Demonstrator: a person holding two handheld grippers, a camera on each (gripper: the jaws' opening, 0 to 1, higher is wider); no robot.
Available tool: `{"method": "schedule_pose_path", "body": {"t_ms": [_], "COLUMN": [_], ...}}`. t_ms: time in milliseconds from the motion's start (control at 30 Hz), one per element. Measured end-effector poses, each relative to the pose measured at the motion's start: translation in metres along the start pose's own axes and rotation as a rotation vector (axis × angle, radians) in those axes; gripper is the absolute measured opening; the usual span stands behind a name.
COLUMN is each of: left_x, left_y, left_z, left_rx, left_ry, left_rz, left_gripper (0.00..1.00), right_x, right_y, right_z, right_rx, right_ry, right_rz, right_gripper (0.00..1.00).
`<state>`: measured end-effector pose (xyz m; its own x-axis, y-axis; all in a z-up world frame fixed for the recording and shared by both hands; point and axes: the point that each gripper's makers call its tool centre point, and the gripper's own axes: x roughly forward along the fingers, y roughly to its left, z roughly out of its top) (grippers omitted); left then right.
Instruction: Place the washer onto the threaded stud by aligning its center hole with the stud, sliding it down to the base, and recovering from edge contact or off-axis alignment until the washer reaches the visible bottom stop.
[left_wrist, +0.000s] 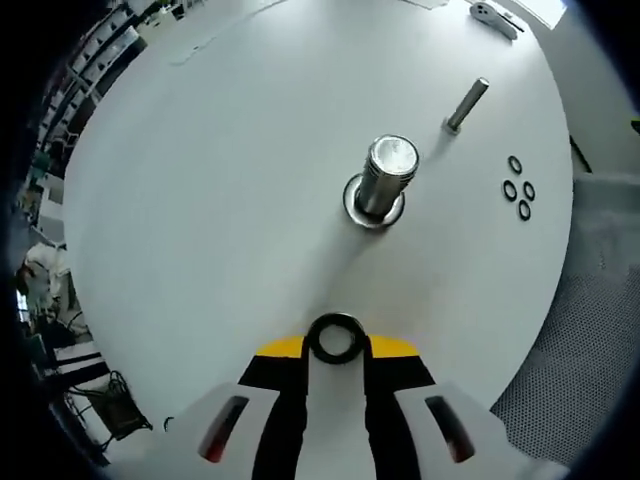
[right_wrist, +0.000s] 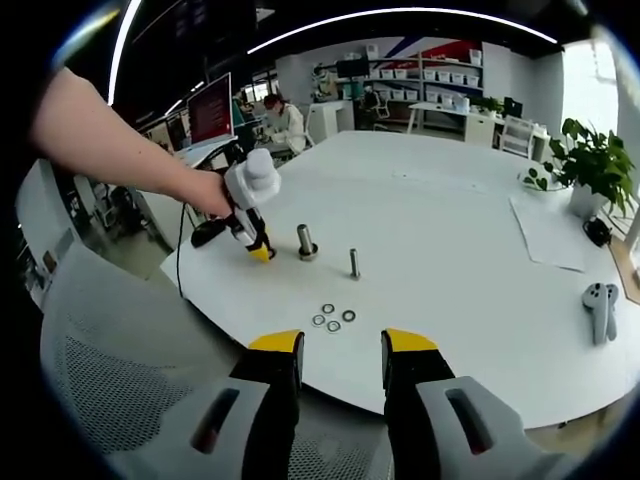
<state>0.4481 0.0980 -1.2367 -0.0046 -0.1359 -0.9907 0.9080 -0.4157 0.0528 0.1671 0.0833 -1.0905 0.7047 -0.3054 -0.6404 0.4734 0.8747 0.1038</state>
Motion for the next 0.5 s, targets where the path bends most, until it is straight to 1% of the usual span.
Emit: {"method": "schedule_pose_path", "body": {"t_ms": [100, 133, 167, 200, 267, 333, 367, 400, 500], "left_x": [-0.007, -0.017, -0.022, -0.02, -0.027, -0.031, -0.033, -0.043, -0.049], "left_y": [0.003, 0.001, 0.0, 0.001, 0.002, 0.007, 0.009, 0.006, 0.006], "left_z": [0.008, 0.013, 0.016, 0.018, 0.025, 0.031, 0.033, 0.037, 0.044], "left_rx": [0.001, 0.0, -0.002, -0.002, 0.028, 0.064, 0.074, 0.076, 0.088], "left_ry": [-0.023, -0.035, -0.042, -0.049, -0.064, -0.074, -0.08, -0.088, -0.111], "left_rz": [-0.007, -0.011, -0.017, -0.023, -0.026, -0.011, -0.006, -0.004, -0.007], "left_gripper": [0.18, 0.18, 0.18, 0.18, 0.18, 0.18, 0.18, 0.18, 0.18], "right_x": [0.0, 0.0, 0.0, 0.0, 0.001, 0.001, 0.001, 0.001, 0.001], "right_y": [0.0, 0.0, 0.0, 0.001, 0.001, 0.001, 0.001, 0.001, 0.001], "right_z": [0.0, 0.0, 0.0, -0.001, -0.001, -0.001, -0.001, -0.001, -0.001], "right_rx": [-0.003, -0.004, -0.004, -0.005, -0.008, -0.009, -0.009, -0.009, -0.011], "right_ry": [0.003, 0.004, 0.005, 0.005, 0.006, 0.006, 0.005, 0.005, 0.009], "right_rz": [0.002, 0.002, 0.003, 0.003, 0.003, 0.005, 0.005, 0.004, 0.006], "right_gripper": [0.33, 0.33, 0.33, 0.33, 0.33, 0.33, 0.33, 0.33, 0.33]}}
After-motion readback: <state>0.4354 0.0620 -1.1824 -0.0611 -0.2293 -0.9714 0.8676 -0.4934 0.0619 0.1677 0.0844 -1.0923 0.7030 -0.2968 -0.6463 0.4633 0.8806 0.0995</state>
